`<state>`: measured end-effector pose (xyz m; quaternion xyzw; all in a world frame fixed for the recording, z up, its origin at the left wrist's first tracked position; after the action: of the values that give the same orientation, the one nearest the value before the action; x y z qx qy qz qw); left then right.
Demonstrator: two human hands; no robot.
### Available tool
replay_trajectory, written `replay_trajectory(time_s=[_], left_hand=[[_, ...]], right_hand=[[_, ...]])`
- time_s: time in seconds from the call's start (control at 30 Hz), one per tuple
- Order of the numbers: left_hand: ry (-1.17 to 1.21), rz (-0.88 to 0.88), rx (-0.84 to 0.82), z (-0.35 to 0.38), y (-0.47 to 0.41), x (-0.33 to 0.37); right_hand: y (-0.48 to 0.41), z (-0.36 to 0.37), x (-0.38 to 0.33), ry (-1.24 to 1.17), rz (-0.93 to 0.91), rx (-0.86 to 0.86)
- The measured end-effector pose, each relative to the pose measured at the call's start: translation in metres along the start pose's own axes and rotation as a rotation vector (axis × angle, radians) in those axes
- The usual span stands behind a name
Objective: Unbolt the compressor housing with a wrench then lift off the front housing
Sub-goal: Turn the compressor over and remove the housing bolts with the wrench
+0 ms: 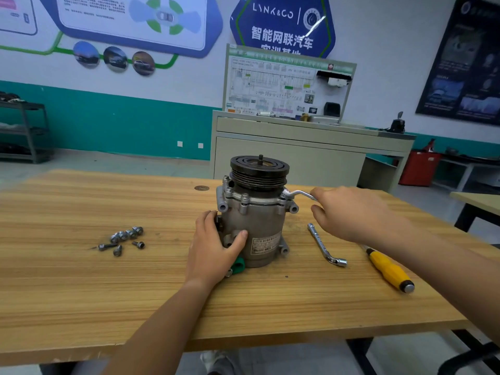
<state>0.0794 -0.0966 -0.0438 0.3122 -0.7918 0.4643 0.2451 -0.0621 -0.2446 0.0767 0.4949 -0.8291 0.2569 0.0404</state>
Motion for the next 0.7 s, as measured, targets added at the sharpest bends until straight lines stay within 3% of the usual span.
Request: replay_trajectory(time_s=[0.3, 0.57, 0.7], left_hand=[[-0.006, 0.007, 0.005, 0.000, -0.001, 0.001], [0.004, -0.001, -0.003, 0.000, 0.001, -0.001], [0.007, 0.003, 0.007, 0.001, 0.000, -0.002]], right_hand=[[0.001, -0.011, -0.016, 0.351, -0.174, 0.051], [-0.015, -0.012, -0.007, 0.389, -0.343, 0.075], [-0.041, 0.009, 0.003, 0.246, -0.320, -0.015]])
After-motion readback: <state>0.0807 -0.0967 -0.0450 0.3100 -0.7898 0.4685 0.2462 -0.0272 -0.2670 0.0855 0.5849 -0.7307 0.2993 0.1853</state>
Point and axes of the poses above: each hand's wrist, its own y-axis away from the middle knuckle, its own z-axis out of the palm, x = y × z, the point moved 9 cm from there along -y, towards the middle knuckle, and after that the axes turned 5 degrees about z, right-handed, at the moved point
